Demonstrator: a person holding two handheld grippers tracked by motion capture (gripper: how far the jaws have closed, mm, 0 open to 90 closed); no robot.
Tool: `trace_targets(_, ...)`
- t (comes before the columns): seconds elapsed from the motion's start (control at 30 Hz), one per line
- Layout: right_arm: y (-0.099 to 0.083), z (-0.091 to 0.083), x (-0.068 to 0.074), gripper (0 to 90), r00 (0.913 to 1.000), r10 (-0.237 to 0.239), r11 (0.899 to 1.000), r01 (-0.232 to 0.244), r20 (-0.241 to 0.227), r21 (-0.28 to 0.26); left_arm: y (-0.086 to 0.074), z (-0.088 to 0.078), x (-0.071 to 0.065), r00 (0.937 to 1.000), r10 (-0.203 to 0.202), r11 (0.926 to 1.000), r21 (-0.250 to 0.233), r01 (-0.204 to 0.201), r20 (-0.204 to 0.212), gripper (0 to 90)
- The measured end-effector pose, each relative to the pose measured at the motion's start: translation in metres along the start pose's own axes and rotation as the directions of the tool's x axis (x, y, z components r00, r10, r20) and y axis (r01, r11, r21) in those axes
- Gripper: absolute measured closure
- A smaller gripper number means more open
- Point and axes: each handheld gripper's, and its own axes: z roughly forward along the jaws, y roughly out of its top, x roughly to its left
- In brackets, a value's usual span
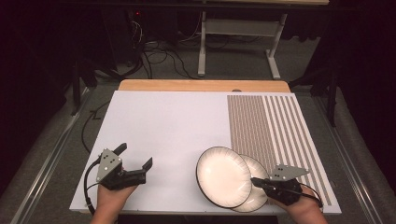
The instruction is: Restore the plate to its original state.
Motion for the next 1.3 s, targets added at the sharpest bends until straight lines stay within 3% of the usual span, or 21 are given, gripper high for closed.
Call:
trace_targets(0.7, -0.0005, -0.0002, -0.0005, 90.0, 1.0, -0.002, 1.0, 0.002, -0.007, 0.0, 0.0007, -0.0013, 0.0035, 0.9998, 0.002, 1.0, -0.008, -0.003, -0.02, 0.1)
trace_targets(1.3, -0.0005, -0.0003, -0.0005, 90.0, 1.0, 0.0, 1.0, 0.0, -0.004, 0.003, 0.001, -0.0029, 0.0025, 0.9999, 0.01, 0.9995, -0.031, -0.01, 0.0, 0.1)
